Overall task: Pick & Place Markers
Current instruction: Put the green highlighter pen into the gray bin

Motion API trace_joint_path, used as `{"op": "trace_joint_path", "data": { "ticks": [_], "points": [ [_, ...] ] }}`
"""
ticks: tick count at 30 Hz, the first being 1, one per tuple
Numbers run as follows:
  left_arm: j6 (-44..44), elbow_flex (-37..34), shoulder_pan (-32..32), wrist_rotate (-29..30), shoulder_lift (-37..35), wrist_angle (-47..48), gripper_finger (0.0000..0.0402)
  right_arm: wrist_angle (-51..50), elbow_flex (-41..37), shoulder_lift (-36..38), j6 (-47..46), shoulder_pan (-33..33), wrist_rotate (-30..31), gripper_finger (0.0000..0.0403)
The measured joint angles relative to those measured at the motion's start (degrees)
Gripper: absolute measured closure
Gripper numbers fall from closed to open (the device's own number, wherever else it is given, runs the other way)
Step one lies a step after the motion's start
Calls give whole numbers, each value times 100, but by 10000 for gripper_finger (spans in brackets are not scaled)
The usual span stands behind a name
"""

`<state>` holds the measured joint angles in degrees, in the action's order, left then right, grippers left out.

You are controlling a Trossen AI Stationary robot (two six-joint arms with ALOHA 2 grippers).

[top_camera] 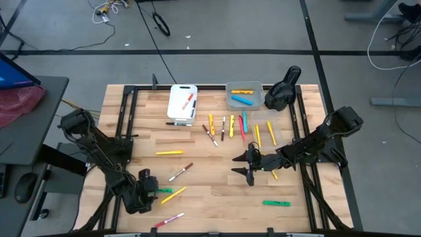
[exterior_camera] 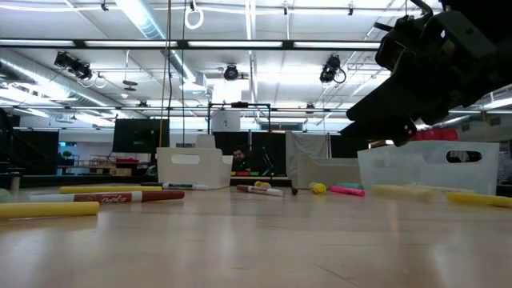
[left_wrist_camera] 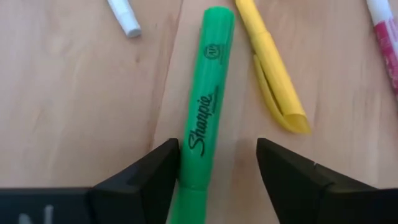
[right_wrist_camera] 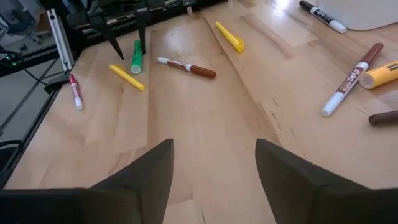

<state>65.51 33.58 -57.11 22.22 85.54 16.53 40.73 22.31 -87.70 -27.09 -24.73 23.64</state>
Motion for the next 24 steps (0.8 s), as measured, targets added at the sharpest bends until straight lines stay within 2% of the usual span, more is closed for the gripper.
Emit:
{"op": "trace_joint_path", "data": {
  "ticks": [5, 10, 14, 16, 20, 24],
  "points": [
    [-42, 0, 5, -18, 2, 256, 243, -2, 0, 0, 16, 0, 0, 174],
    [-19, 0, 83, -60, -1, 398, 336, -7, 2, 0, 173, 0, -2, 174],
    [-60, 32, 300, -218, -122, 468, 338, 6, 2, 0, 254, 30, -5, 174],
    [-123, 140, 481, -215, -207, 825, 338, 121, 2, -2, 213, 85, -10, 174],
    [-603, 566, 937, 101, -424, 1563, 338, 481, 77, -2, 346, 218, -7, 174],
    [-1631, 813, 1492, 564, -468, 1621, 338, 601, 252, -2, 827, 347, -10, 174]
  ]
}}
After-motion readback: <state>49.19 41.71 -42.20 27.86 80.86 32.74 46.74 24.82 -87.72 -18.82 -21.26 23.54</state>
